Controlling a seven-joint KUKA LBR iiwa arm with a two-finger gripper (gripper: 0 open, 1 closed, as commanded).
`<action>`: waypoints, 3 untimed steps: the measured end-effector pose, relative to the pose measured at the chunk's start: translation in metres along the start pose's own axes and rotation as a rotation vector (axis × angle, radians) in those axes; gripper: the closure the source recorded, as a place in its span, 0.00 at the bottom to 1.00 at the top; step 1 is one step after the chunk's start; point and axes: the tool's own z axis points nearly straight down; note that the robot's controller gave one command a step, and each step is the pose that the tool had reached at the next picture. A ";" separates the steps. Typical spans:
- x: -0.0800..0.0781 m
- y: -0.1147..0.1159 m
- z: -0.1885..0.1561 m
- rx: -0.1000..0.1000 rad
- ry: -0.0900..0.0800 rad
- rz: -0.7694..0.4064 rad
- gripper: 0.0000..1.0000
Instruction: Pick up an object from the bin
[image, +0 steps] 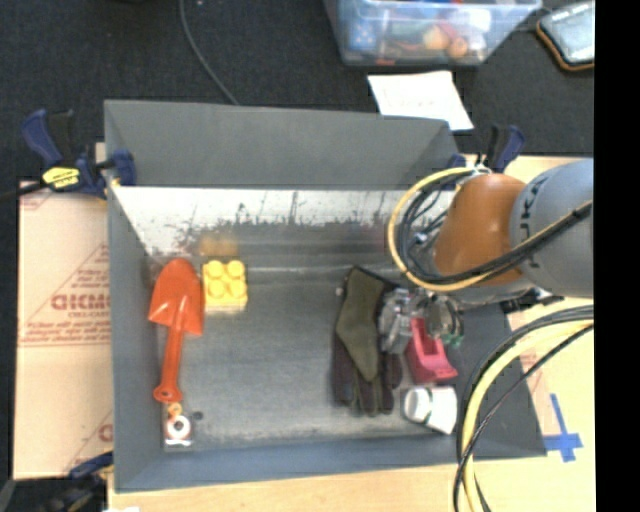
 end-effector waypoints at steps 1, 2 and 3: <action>-0.007 -0.012 0.001 0.000 -0.012 -0.313 1.00; -0.002 -0.012 0.002 -0.002 -0.009 -0.058 1.00; 0.012 -0.019 0.001 -0.004 -0.025 -0.366 1.00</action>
Offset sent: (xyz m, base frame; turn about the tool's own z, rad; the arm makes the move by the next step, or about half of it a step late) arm -0.0047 -0.0097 -0.0054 -0.0298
